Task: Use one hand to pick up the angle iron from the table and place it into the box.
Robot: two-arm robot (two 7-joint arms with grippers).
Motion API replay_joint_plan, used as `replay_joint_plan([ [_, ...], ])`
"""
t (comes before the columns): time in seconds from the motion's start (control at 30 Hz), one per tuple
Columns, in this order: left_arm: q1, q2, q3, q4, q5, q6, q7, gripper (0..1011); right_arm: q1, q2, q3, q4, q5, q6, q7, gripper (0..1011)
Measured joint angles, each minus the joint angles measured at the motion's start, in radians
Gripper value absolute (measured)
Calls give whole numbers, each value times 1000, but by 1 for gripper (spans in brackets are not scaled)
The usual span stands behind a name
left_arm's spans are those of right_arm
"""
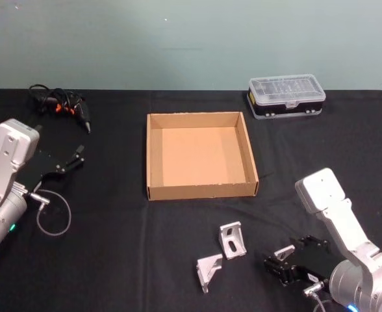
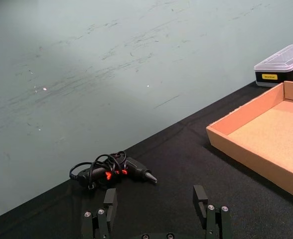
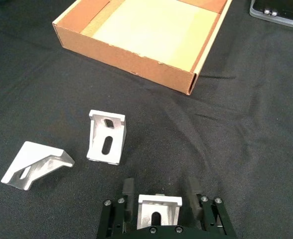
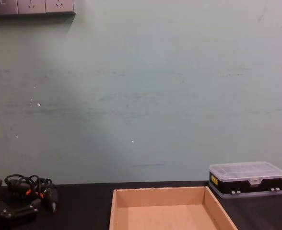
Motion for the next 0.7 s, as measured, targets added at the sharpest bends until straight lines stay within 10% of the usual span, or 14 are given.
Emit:
replay_joint_plan([
  [0.27, 0, 0, 0, 0, 0, 0, 0, 1000, 0, 0, 0, -1, 1, 1, 1, 466],
  [0.7, 0, 0, 0, 0, 0, 0, 0, 1000, -1, 5, 11, -16, -14, -23, 17, 459],
])
